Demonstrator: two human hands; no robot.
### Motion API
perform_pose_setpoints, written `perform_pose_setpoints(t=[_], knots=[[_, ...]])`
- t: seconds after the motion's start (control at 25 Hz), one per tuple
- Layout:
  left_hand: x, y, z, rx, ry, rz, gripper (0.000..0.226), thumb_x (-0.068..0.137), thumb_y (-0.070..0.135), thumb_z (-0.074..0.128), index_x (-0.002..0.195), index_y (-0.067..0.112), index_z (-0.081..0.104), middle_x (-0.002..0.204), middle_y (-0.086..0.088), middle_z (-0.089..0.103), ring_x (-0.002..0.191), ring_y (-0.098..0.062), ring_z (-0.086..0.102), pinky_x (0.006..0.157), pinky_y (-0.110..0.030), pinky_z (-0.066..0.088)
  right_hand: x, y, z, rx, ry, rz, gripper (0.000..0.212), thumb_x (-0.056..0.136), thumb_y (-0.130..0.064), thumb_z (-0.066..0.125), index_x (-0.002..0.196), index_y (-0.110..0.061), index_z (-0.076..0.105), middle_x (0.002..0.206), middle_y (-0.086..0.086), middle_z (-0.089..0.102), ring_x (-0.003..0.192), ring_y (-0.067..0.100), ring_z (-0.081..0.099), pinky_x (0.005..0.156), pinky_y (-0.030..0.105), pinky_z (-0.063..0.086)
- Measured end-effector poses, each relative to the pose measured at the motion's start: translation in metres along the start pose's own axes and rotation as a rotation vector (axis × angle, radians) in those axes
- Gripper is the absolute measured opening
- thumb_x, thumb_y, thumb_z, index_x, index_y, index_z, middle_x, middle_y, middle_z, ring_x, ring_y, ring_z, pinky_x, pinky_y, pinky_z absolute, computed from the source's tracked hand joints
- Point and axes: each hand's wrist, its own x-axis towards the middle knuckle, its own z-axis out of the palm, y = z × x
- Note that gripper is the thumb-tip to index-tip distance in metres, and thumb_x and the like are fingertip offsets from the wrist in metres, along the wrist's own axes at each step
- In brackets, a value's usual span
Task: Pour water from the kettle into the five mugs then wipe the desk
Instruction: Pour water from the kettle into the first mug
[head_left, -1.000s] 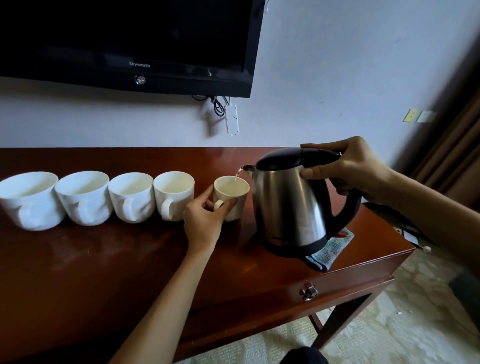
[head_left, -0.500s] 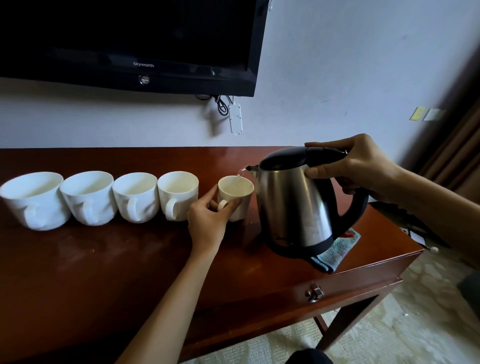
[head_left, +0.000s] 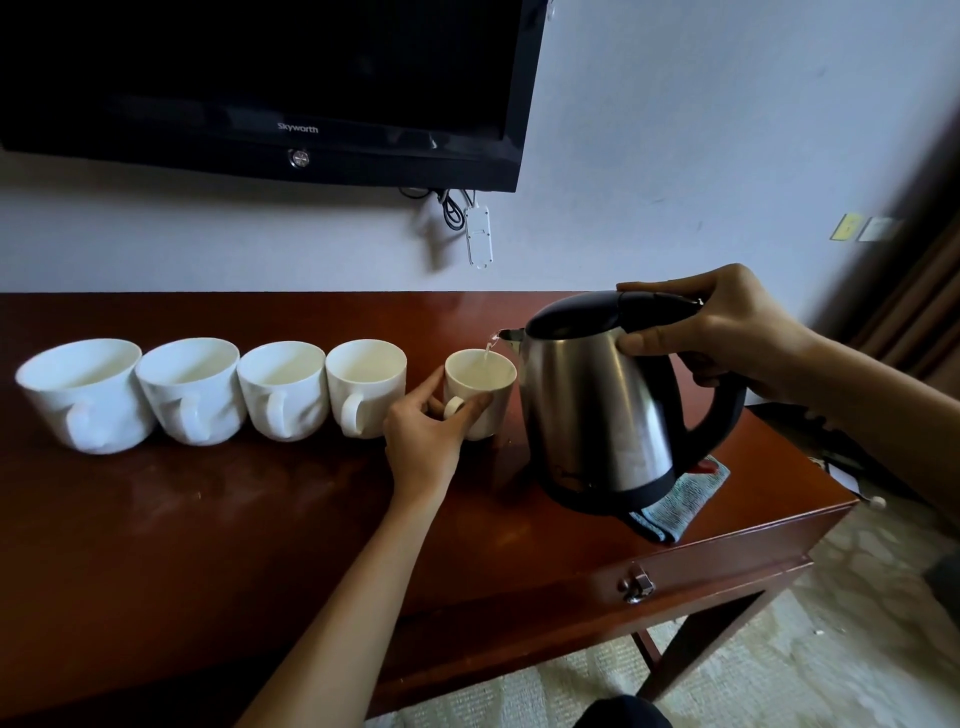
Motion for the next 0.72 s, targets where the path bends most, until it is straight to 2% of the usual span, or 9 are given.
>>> perform_pose_setpoints(t=[0.32,0.52,0.72], knots=[[-0.0009,0.0029,0.0004,0.013,0.011,-0.004,0.065,0.076,0.039,0.087,0.134,0.017,0.067,0.053,0.010,0.044,0.053,-0.004,0.044,0.062,-0.032,0.045,-0.0010,-0.0046,0.0013,-0.006,-0.011,0.006,0.057,0.061,-0.016,0.088,0.117,-0.018,0.076,0.043,-0.005,0.034,0.036,0.013,0.026,0.040,0.021,0.026],[-0.0020,0.0053,0.0005,0.024,0.014,-0.022,0.065,0.077,0.037,0.087,0.135,0.017,0.066,0.057,0.007,0.048,0.056,-0.007,0.045,0.068,-0.044,0.053,-0.0006,-0.0039,0.0012,-0.011,-0.014,0.004,0.055,0.062,-0.017,0.088,0.115,-0.019,0.077,0.043,-0.004,0.035,0.037,0.014,0.026,0.041,0.022,0.027],[-0.0013,0.0041,0.0004,0.018,0.022,-0.014,0.064,0.076,0.037,0.088,0.133,0.018,0.067,0.053,0.011,0.044,0.052,-0.005,0.045,0.062,-0.036,0.047,0.0003,-0.0048,0.0011,-0.030,-0.016,-0.007,0.052,0.065,-0.014,0.088,0.115,-0.019,0.077,0.043,-0.003,0.038,0.037,0.015,0.027,0.041,0.023,0.028]])
